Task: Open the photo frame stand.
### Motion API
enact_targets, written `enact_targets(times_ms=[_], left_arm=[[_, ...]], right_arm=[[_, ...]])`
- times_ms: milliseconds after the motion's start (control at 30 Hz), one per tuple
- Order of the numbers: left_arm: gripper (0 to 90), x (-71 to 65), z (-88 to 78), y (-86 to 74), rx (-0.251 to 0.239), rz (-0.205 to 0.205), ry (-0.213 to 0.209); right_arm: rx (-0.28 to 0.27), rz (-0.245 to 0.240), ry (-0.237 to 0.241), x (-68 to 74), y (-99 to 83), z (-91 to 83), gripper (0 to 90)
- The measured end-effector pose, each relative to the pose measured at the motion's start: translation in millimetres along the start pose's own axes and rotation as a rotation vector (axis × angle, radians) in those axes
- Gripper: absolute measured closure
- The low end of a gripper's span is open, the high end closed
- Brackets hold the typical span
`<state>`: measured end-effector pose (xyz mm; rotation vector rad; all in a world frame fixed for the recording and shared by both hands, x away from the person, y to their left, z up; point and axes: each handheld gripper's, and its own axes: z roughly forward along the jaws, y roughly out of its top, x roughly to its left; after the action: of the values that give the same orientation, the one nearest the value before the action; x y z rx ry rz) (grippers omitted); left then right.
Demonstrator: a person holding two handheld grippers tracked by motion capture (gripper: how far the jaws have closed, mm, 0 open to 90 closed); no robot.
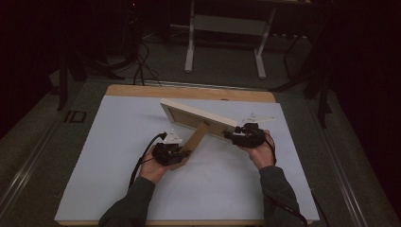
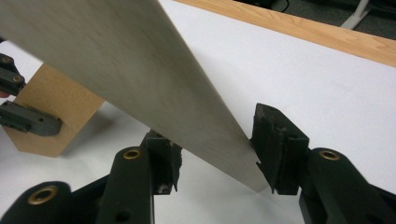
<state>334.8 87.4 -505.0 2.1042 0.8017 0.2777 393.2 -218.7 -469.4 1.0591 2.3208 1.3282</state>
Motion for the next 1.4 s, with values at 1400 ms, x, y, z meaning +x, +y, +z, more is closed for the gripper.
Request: enact_targets(times_ms=[1400], left_arm=[[63.7,-8.4,-13.3,-3.6,-0.044,0.017,-0.025]], right_arm=[[-0.056,0.061,-0.027,8.8,-25.7,-11.2,45.2]])
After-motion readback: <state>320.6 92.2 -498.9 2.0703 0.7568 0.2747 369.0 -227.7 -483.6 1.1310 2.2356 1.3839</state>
